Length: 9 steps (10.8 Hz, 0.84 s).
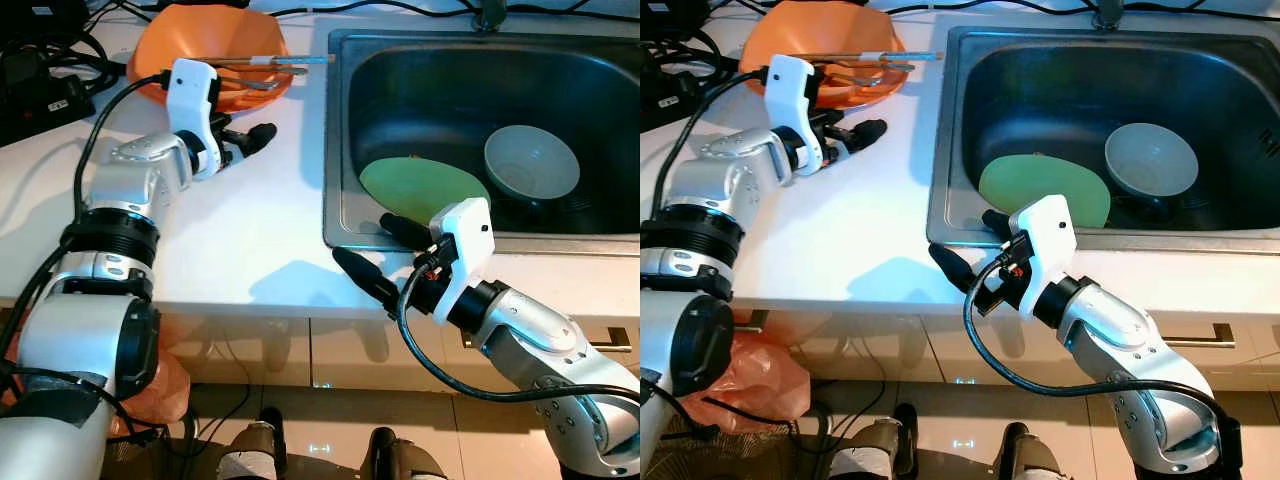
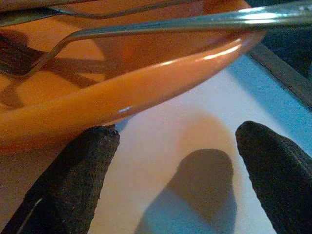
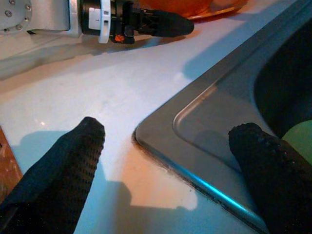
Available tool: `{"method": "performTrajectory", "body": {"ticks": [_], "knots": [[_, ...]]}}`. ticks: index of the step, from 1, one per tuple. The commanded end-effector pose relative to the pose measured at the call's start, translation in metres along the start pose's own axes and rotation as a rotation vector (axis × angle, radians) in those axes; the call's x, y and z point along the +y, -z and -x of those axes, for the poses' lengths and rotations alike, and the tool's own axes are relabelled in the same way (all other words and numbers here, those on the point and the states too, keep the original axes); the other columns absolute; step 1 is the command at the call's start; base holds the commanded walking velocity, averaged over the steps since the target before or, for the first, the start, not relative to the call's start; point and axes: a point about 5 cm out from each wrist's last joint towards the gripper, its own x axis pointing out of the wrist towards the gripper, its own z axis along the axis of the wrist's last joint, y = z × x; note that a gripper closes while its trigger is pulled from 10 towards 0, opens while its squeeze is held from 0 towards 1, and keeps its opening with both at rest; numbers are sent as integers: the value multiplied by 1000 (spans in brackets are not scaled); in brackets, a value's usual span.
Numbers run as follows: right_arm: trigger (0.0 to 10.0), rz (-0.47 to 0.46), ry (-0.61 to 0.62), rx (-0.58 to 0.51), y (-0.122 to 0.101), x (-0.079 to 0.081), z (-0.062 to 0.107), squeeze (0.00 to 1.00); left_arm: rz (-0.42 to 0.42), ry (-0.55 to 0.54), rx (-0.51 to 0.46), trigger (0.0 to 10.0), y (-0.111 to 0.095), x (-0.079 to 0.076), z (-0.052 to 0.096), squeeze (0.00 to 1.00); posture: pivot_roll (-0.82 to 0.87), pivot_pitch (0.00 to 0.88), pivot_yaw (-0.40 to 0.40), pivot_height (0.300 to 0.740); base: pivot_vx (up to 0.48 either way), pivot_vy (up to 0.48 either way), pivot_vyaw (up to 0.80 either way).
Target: Kitchen organization
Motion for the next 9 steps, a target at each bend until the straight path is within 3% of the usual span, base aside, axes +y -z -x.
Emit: {"method": "performTrajectory", "body": {"ticks": [1,4,6,9], "knots": [[10000,1,-10,6,1,0,0,0,-10,-29,-75,10000,-27,7,6,0,57,260,29,740,0,0,0],[10000,5,-13,4,1,-1,-1,0,36,47,-65,10000,-27,-9,11,0,59,256,26,740,0,0,0],[10000,7,-15,2,1,-2,-2,0,81,60,-73,10000,-29,-17,24,0,65,250,26,740,0,0,0],[10000,11,-18,-1,1,-4,-3,0,73,27,-127,10000,-45,-16,36,0,74,237,24,740,0,0,0]]}}
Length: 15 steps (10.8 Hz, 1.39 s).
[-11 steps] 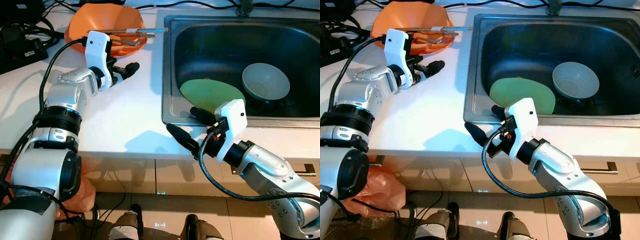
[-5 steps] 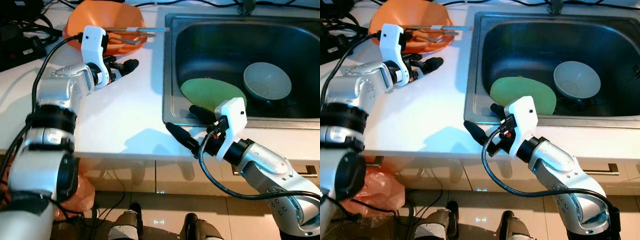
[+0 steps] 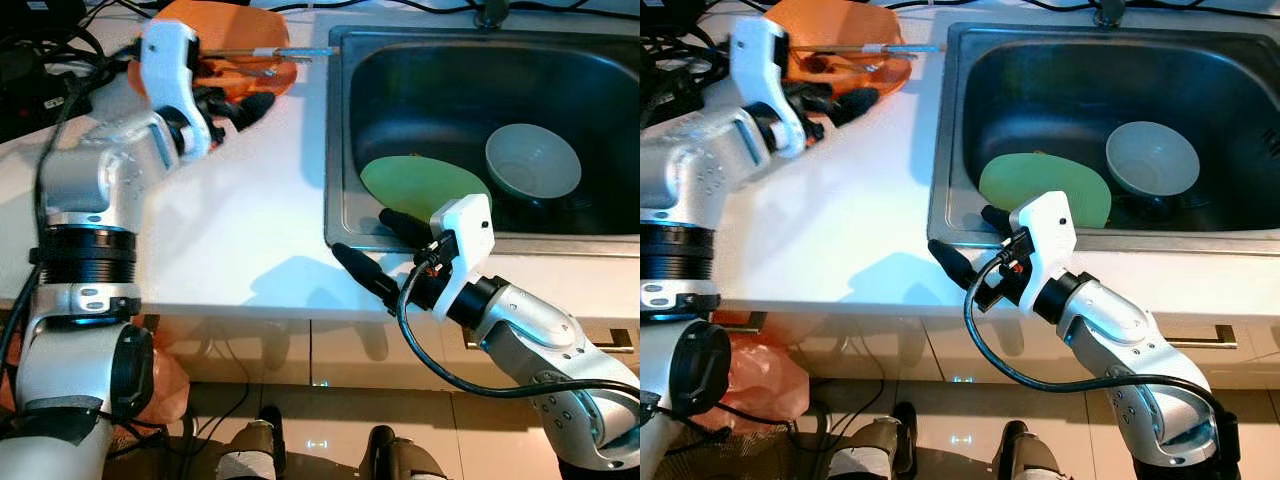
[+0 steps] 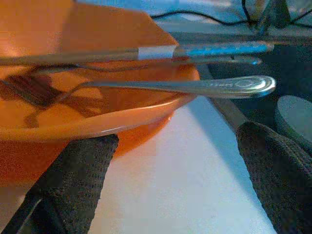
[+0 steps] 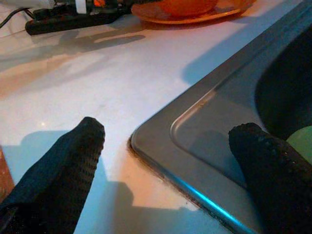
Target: Kitchen organization
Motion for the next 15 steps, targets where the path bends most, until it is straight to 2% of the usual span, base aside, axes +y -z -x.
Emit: {"method": "performTrajectory", "body": {"ticks": [1,4,5,7,11,15], "knots": [[10000,3,-3,12,2,0,-1,0,-6,-8,-24,10000,-6,2,4,0,75,232,26,740,0,0,0],[10000,5,2,3,2,-1,-1,0,-11,-67,0,10000,6,16,0,0,64,222,27,740,0,0,0],[10000,5,8,3,2,-1,0,0,-14,-100,18,10000,15,25,-7,0,58,223,26,740,0,0,0],[10000,3,13,4,2,-1,2,0,-21,-115,17,10000,21,31,-12,0,42,231,26,740,0,0,0],[10000,5,36,17,3,-1,8,0,-68,-101,-22,10000,18,27,-28,0,13,237,37,740,0,0,0],[10000,10,63,26,2,-1,16,0,-74,-113,4,10000,31,21,-38,0,-25,247,45,740,0,0,0]]}}
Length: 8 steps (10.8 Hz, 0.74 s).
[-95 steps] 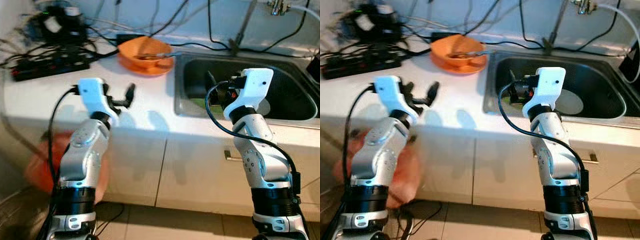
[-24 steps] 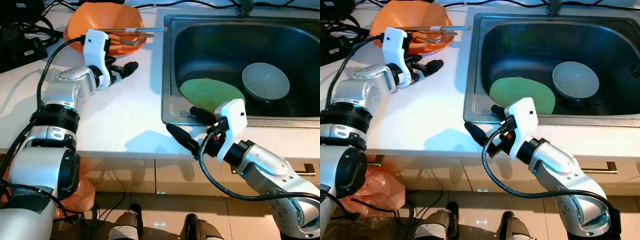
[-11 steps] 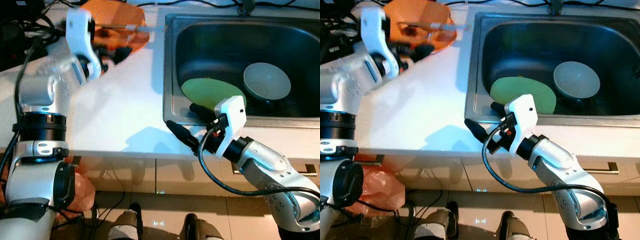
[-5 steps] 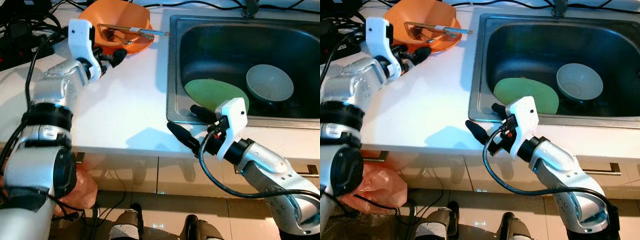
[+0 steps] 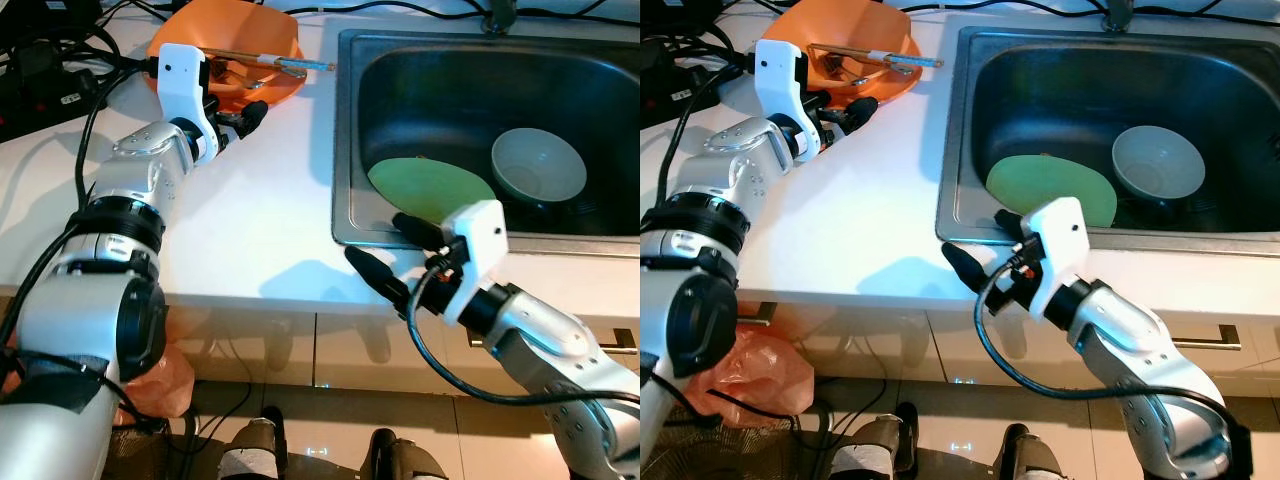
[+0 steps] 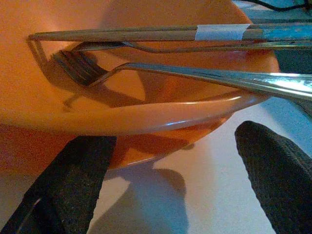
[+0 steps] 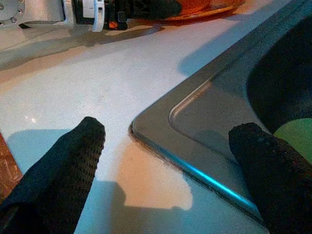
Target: Kitchen organization
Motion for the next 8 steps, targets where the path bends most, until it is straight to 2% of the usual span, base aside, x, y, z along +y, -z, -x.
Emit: {"method": "performTrajectory", "body": {"ticks": [1,3,6,7,8], "knots": [[10000,1,1,12,0,1,4,0,-30,-20,16,10000,1,0,-1,0,-31,249,47,740,0,0,0],[10000,-1,8,15,0,2,6,0,-70,-67,21,10000,4,4,-1,0,-45,255,50,740,0,0,0],[10000,-2,15,20,0,2,8,0,-84,-106,21,10000,3,9,1,0,-51,258,51,740,0,0,0],[10000,-5,15,23,0,3,8,0,-106,-113,91,10000,14,10,1,0,-50,263,49,740,0,0,0],[10000,-6,14,24,0,3,8,0,-121,-101,116,10000,18,8,1,0,-50,263,49,740,0,0,0]]}}
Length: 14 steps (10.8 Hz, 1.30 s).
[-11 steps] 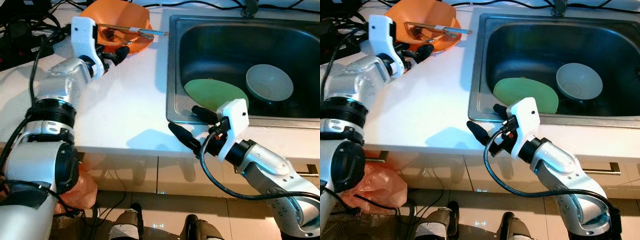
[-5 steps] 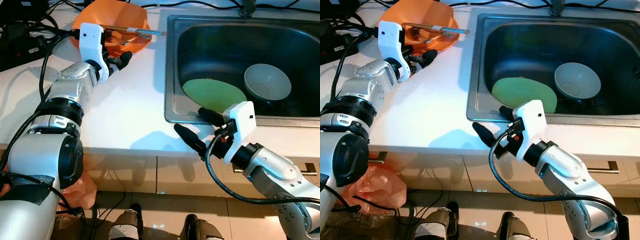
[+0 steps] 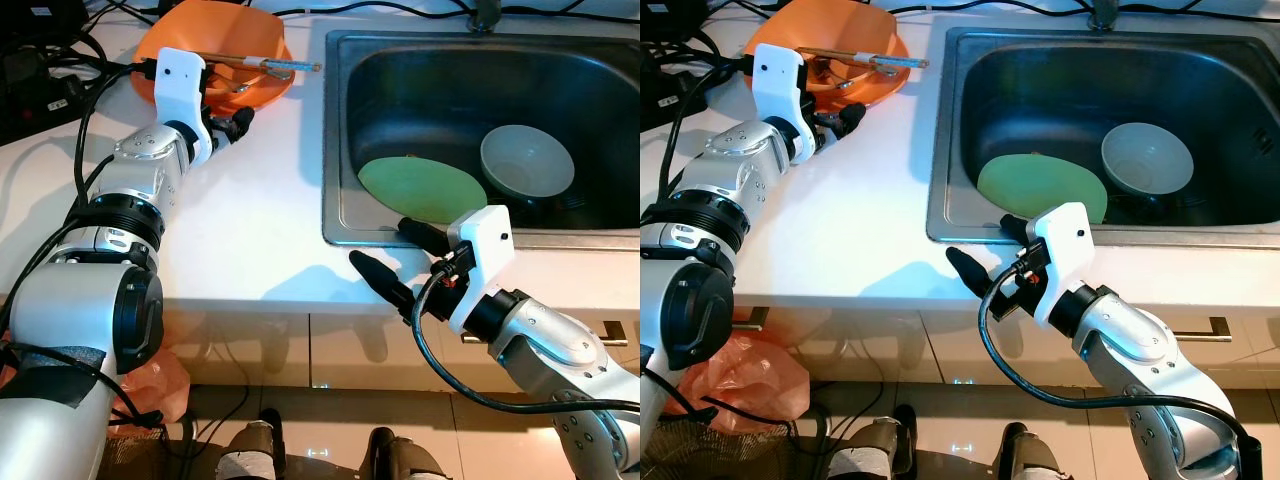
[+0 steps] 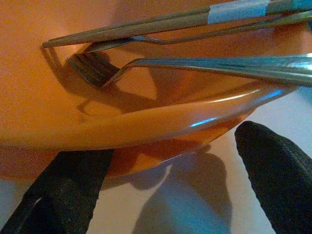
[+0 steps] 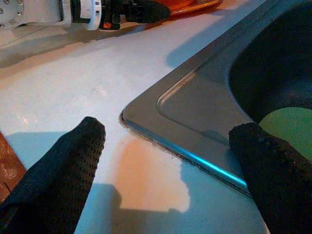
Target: Kitchen organization
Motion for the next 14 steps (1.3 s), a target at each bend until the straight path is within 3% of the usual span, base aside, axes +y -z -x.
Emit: {"method": "performTrajectory", "body": {"ticks": [1,3,8,14], "knots": [[10000,-4,1,9,1,2,3,0,16,39,124,10000,20,-5,0,0,-49,264,50,740,0,0,0],[10000,-7,3,11,1,2,3,0,0,143,215,10000,29,-15,0,0,-49,265,52,740,0,0,0],[10000,-4,3,5,1,0,1,0,-47,352,279,10000,26,-22,4,0,-31,254,51,740,0,0,0],[10000,0,0,-2,1,-1,-2,0,-61,397,276,10000,18,-16,7,0,-22,243,51,740,0,0,0]]}}
